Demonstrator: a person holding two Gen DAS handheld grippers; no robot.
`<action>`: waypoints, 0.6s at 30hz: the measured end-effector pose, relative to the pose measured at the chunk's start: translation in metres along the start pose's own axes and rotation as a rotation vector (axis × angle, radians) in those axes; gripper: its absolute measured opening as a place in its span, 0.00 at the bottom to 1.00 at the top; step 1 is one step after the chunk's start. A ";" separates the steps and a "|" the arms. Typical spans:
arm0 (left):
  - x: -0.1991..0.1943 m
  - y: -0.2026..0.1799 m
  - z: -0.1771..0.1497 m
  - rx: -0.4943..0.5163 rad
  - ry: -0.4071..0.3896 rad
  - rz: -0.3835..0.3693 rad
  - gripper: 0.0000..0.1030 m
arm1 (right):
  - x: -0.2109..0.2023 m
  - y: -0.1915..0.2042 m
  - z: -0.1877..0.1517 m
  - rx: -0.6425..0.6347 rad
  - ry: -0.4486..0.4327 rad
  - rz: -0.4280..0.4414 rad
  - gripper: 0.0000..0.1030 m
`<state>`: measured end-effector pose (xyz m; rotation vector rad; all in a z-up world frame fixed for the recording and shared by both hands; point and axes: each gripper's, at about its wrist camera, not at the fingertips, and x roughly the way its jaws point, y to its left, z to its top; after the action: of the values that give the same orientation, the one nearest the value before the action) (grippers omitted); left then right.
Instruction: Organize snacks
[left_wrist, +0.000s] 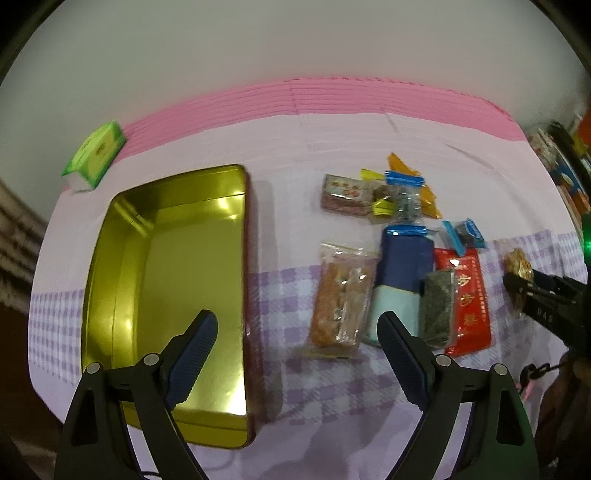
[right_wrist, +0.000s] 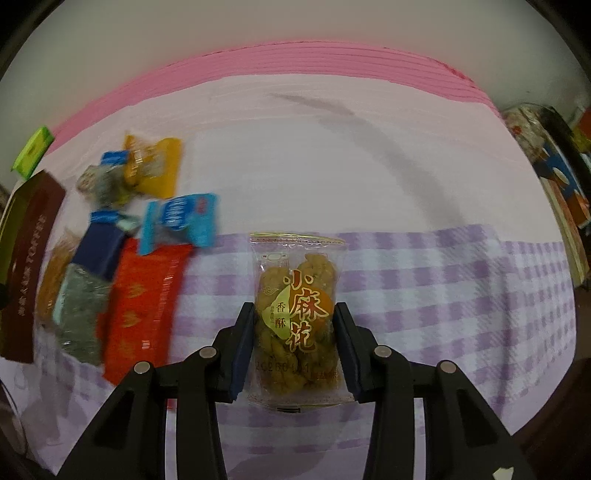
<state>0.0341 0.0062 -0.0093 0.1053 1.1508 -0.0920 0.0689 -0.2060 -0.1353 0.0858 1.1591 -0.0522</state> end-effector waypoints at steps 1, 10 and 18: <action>0.001 -0.001 0.002 0.006 0.006 -0.007 0.84 | 0.000 -0.005 0.000 0.010 -0.003 -0.004 0.38; 0.023 -0.016 0.025 0.095 0.121 -0.057 0.66 | 0.002 -0.023 -0.001 0.038 -0.014 -0.006 0.39; 0.050 -0.020 0.040 0.101 0.219 -0.078 0.59 | 0.001 -0.017 0.001 0.037 -0.016 -0.004 0.39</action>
<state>0.0878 -0.0201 -0.0398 0.1630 1.3697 -0.2123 0.0684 -0.2232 -0.1362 0.1154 1.1426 -0.0776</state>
